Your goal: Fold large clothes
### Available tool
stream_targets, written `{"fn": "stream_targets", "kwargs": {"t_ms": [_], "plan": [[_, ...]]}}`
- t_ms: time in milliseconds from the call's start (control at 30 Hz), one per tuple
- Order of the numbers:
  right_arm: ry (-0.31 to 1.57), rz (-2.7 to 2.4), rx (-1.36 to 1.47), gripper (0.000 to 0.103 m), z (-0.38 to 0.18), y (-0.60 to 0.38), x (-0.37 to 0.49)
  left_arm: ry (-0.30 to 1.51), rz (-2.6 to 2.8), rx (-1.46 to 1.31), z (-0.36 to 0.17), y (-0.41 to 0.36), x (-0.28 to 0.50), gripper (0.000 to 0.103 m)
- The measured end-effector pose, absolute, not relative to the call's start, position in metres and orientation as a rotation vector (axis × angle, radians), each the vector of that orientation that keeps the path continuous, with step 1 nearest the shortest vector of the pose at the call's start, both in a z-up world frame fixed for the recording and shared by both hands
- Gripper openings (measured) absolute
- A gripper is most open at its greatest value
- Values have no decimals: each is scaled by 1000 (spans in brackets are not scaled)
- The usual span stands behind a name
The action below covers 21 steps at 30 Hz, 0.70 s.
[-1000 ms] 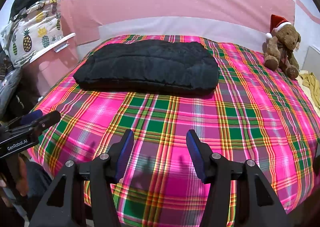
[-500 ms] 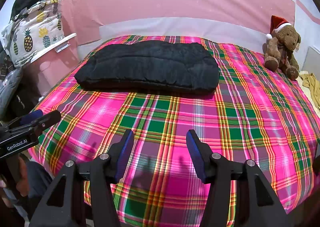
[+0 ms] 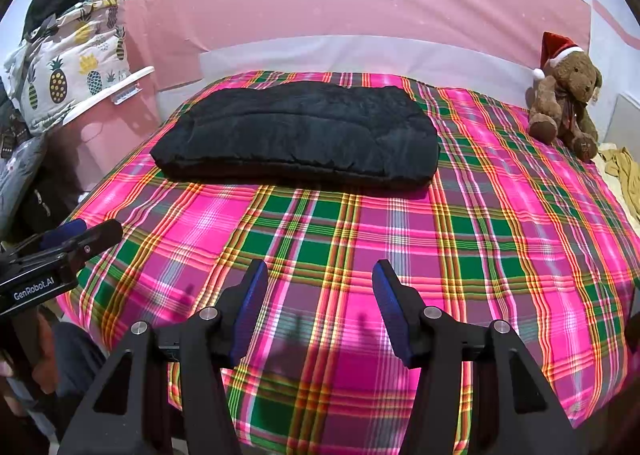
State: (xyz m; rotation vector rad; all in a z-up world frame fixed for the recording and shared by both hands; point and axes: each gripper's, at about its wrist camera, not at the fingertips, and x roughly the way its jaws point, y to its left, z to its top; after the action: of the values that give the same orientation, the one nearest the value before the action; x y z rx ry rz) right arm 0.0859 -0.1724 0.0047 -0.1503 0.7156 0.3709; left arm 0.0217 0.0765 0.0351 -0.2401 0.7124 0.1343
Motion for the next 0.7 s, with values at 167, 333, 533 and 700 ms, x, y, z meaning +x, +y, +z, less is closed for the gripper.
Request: {"fn": "stream_targets", "kwargs": {"t_ms": [167,333,533,700], "plan": [[717,370,-150,55,4,-172,86,715,135,-246,33,76,21,89],[720,372,-153,55,5,-170,84,716,133,-253,32,76,22,89],[726,375,-154,55,4,-175,87,711,143,-236,29,74,22,89],[729,375,-154,55,1,-177,89,721,142,-236,27,73,24,89]]}}
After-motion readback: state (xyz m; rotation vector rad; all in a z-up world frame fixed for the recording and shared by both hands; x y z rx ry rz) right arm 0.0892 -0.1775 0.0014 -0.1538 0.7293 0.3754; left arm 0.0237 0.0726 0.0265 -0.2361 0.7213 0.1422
